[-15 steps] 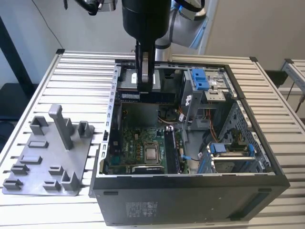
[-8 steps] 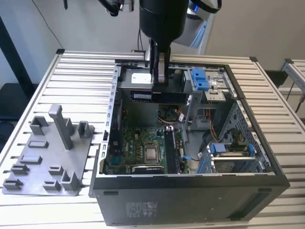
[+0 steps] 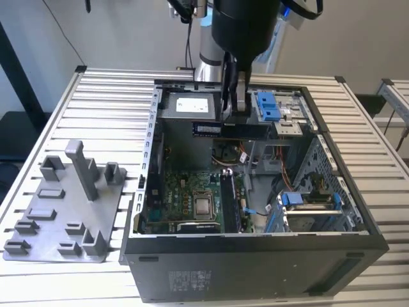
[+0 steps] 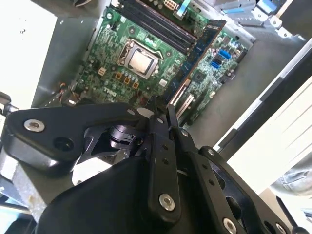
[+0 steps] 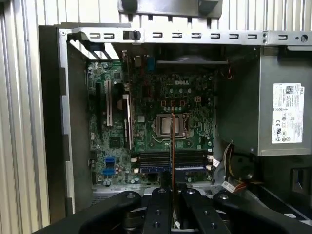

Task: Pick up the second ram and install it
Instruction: 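Pick up the second ram and move it above second insertion slot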

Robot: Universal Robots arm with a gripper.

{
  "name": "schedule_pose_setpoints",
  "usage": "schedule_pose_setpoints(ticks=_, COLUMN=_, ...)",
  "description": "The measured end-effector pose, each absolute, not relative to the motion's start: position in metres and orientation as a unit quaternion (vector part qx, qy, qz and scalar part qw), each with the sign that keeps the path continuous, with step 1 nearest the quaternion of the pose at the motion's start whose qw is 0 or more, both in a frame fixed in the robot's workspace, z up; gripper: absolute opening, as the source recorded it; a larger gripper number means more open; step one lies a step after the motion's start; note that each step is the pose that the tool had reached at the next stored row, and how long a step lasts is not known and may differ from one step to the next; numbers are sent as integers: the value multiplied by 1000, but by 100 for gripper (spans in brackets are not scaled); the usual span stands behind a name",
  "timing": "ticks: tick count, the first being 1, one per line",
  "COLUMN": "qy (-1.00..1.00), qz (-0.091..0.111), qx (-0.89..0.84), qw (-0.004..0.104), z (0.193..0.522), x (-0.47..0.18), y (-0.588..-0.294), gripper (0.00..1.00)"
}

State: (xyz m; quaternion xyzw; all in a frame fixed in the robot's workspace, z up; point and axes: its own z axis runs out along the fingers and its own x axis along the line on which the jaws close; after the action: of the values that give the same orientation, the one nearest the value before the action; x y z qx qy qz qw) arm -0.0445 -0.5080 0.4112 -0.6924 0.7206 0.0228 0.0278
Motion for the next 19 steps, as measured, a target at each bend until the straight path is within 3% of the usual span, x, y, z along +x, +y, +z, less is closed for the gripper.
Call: schedule_pose_setpoints(ticks=19, qy=721, qz=23, qx=-692, qw=27, z=411, x=-11, y=-499, gripper=14)
